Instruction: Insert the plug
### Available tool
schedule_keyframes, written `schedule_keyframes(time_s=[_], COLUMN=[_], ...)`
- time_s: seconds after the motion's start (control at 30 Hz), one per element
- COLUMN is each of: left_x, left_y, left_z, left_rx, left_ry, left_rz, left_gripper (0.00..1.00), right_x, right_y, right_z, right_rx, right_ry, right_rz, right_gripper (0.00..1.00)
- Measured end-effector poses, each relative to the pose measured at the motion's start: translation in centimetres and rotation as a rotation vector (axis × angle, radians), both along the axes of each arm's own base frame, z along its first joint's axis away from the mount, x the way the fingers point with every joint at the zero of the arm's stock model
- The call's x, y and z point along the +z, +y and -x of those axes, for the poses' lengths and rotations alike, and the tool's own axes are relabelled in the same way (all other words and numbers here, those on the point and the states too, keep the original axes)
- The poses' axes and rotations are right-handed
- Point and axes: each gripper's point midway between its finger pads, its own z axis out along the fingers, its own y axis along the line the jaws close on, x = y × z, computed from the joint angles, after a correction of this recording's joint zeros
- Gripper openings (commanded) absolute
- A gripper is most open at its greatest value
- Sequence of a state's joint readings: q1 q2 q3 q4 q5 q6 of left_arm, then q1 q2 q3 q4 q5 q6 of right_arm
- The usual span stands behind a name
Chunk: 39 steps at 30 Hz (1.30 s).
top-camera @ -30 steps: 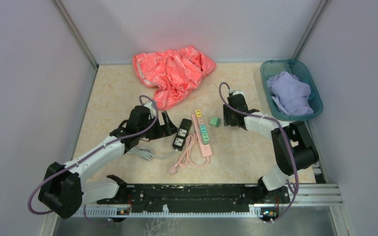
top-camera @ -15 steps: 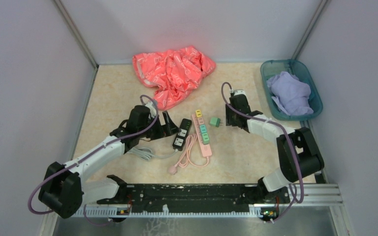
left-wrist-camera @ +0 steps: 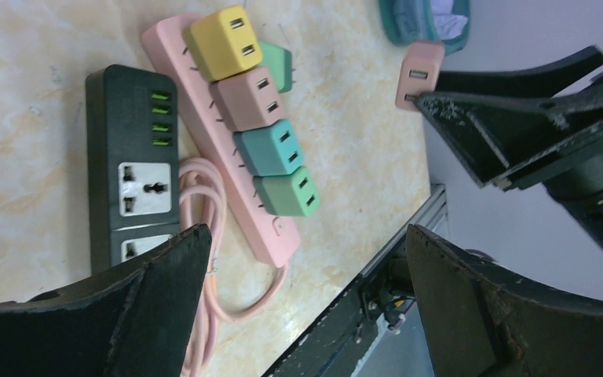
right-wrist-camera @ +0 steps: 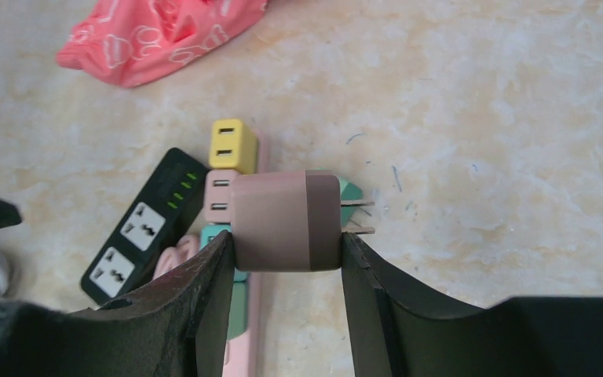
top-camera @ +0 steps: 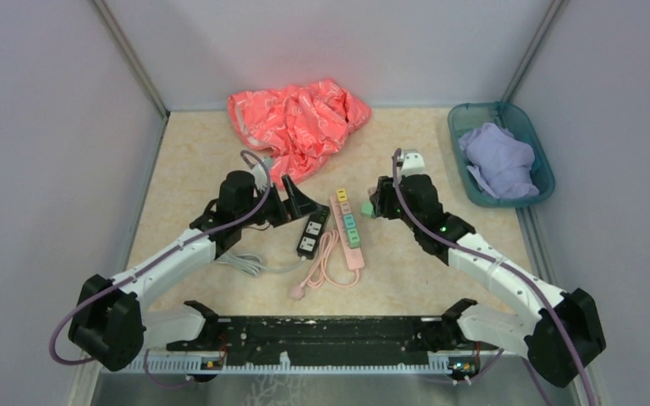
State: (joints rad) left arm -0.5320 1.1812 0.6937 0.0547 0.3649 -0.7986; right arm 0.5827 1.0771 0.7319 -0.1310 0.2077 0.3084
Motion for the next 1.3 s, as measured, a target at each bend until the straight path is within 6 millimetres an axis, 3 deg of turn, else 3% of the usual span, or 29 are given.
schedule_keyframes(time_s=[0.23, 0.6, 0.9, 1.3], left_x=[2.2, 4.3, 4.5, 3.8], left_y=[-1.3, -3.5, -4.4, -5.0], left_z=[-0.7, -0.6, -0.2, 0.9], left_rx=[-0.006, -0.040, -0.058, -0.083], left_ry=[-0.030, -0.052, -0.045, -0.034], left_rz=[0.106, 0.217, 0.239, 0.238], left_gripper=[0.93, 0.82, 0.69, 0.54], right_x=[2.3, 3.3, 3.4, 4.0], right_y=[3.5, 8.6, 10.8, 11.5], right_z=[2.6, 5.3, 5.9, 5.6], right_rx=[0.105, 0.215, 0.235, 0.213], right_ry=[-0.097, -0.195, -0.223, -0.256], right_rz=[-0.116, -0.186, -0.203, -0.230], right_gripper=[0.38, 0.38, 0.38, 0.39])
